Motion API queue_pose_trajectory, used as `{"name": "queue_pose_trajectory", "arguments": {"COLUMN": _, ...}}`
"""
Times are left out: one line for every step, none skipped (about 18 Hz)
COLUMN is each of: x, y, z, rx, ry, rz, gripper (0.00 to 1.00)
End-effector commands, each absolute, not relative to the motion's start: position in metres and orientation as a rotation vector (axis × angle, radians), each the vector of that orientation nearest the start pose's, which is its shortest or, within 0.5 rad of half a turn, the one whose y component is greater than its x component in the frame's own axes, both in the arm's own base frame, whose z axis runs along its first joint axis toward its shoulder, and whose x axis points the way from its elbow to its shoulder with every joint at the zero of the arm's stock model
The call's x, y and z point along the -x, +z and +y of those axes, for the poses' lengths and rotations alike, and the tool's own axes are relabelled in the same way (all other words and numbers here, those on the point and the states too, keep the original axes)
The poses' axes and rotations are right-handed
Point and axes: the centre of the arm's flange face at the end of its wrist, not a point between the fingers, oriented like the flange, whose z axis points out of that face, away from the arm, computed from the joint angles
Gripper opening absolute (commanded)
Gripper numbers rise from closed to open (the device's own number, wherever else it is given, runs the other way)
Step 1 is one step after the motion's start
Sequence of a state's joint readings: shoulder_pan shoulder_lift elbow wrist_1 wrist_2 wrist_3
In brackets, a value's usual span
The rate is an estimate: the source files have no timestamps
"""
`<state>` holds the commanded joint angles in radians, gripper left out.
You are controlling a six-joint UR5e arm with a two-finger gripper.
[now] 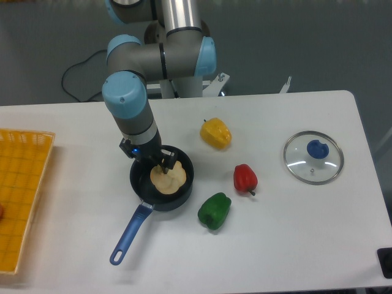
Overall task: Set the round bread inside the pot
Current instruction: 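Lower the bread into the pot and open the gripper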
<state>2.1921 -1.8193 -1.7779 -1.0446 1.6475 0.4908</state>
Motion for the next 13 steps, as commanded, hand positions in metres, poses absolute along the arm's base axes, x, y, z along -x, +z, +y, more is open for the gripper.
{"name": "queue_pose_trajectory", "arguments": {"x": 0.226, "y": 0.31, "z": 0.531, "rx": 3.112, "ry": 0.16, "rz": -0.196, "gripper": 1.0}}
{"name": "queue_pose_trajectory", "arguments": {"x": 0.226, "y": 0.31, "z": 0.532, "rx": 3.113, "ry": 0.16, "rz": -0.193, "gripper": 1.0}}
{"name": "queue_pose_trajectory", "arguments": {"x": 0.227, "y": 0.31, "z": 0.531, "rx": 3.113, "ry": 0.16, "rz": -0.193, "gripper": 1.0}}
{"name": "queue_pose_trajectory", "arguments": {"x": 0.226, "y": 0.309, "z": 0.531, "rx": 3.116, "ry": 0.158, "rz": -0.191, "gripper": 1.0}}
{"name": "queue_pose_trajectory", "arguments": {"x": 0.225, "y": 0.304, "z": 0.531, "rx": 3.126, "ry": 0.156, "rz": -0.191, "gripper": 1.0}}
{"name": "queue_pose_trajectory", "arguments": {"x": 0.226, "y": 0.293, "z": 0.532, "rx": 3.154, "ry": 0.172, "rz": -0.187, "gripper": 1.0}}
{"name": "queue_pose_trajectory", "arguments": {"x": 0.224, "y": 0.285, "z": 0.533, "rx": 3.182, "ry": 0.201, "rz": -0.183, "gripper": 1.0}}
{"name": "queue_pose_trajectory", "arguments": {"x": 0.221, "y": 0.277, "z": 0.537, "rx": 3.201, "ry": 0.218, "rz": -0.166, "gripper": 1.0}}
{"name": "queue_pose_trajectory", "arguments": {"x": 0.217, "y": 0.268, "z": 0.54, "rx": 3.218, "ry": 0.218, "rz": -0.152, "gripper": 1.0}}
{"name": "queue_pose_trajectory", "arguments": {"x": 0.217, "y": 0.267, "z": 0.54, "rx": 3.221, "ry": 0.216, "rz": -0.152, "gripper": 1.0}}
{"name": "queue_pose_trajectory", "arguments": {"x": 0.216, "y": 0.267, "z": 0.54, "rx": 3.221, "ry": 0.216, "rz": -0.15, "gripper": 1.0}}
{"name": "queue_pose_trajectory", "arguments": {"x": 0.216, "y": 0.268, "z": 0.54, "rx": 3.218, "ry": 0.218, "rz": -0.15, "gripper": 1.0}}
{"name": "queue_pose_trajectory", "arguments": {"x": 0.217, "y": 0.269, "z": 0.539, "rx": 3.217, "ry": 0.219, "rz": -0.152, "gripper": 1.0}}
